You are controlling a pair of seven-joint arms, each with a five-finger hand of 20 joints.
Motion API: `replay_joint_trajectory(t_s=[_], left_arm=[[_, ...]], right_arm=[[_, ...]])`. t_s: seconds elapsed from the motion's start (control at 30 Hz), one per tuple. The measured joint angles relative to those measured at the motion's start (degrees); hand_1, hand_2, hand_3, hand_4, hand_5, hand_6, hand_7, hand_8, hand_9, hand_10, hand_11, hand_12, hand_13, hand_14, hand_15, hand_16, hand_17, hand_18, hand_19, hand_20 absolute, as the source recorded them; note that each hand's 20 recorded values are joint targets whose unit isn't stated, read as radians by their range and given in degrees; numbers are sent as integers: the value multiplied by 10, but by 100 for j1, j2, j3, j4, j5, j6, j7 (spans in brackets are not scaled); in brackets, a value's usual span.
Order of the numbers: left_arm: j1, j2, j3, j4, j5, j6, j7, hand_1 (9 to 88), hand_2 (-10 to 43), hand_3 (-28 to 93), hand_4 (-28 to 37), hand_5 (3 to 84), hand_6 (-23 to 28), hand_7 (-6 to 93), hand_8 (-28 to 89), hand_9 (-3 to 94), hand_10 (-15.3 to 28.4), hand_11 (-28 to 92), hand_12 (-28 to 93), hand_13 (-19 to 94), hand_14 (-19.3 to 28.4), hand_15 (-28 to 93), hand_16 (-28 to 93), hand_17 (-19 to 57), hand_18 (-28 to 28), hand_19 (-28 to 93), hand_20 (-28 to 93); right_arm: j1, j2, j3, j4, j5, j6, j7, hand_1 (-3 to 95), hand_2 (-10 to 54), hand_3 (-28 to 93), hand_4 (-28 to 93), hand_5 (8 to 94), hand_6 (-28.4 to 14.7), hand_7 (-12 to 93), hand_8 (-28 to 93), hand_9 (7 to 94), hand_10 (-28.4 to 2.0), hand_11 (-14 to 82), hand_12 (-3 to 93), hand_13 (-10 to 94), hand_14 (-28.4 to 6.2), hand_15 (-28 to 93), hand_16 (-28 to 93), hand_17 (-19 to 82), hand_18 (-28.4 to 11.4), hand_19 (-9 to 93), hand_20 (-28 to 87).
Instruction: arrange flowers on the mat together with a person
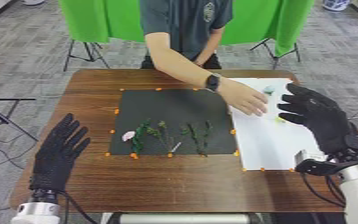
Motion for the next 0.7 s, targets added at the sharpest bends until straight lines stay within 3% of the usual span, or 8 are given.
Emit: replay_joint_trajectory(t_s=[0.7], left_arm=[[-150, 23, 59, 49, 11, -136, -161, 283, -31, 667, -245, 266, 21, 192, -98, 192, 101, 165, 165, 174, 113, 167, 71, -106, 198, 400, 118]], right_arm=[[-142, -25, -31, 18, 57, 10, -40, 162, -9, 838, -235, 371, -46, 149, -89, 357, -145, 115, 240, 306, -129, 219, 286, 29, -233, 433, 267]])
